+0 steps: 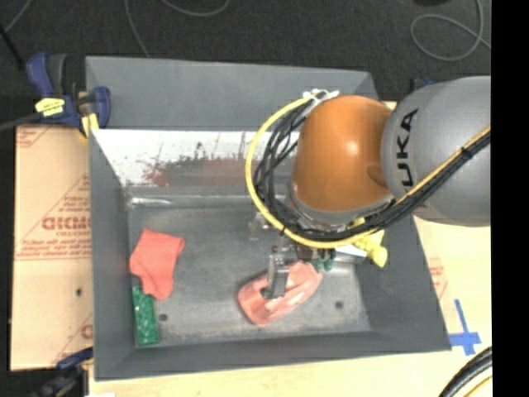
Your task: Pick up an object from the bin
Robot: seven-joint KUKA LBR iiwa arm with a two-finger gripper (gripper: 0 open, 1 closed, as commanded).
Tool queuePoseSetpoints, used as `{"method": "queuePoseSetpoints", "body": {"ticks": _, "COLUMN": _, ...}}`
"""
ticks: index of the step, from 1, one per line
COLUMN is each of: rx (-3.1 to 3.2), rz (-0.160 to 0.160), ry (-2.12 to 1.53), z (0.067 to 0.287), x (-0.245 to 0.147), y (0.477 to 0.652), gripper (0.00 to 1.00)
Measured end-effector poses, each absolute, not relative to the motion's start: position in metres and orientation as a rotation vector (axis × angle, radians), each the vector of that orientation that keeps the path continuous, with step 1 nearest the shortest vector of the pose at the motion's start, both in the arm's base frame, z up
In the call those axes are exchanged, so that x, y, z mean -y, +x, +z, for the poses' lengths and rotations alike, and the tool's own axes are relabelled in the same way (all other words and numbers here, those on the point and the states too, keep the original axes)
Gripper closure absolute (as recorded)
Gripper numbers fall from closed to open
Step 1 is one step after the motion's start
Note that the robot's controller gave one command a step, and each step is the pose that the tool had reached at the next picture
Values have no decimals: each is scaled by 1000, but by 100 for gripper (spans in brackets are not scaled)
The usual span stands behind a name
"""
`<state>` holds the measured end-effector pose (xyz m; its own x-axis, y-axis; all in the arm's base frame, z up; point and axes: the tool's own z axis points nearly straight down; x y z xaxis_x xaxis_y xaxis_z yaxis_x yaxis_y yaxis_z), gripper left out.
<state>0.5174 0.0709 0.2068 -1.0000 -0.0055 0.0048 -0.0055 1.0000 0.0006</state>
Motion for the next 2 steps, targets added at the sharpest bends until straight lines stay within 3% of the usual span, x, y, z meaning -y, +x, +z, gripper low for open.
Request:
{"method": "queuePoseSetpoints", "body": {"ticks": 1, "rx": 3144, "rz": -2, "ry": 6, "z": 211, "x": -71, "y": 519, "gripper": 0}}
{"method": "queuePoseSetpoints", "body": {"ticks": 2, "rx": 3147, "rz": -2, "ry": 116, "z": 183, "x": -58, "y": 512, "gripper": 0}}
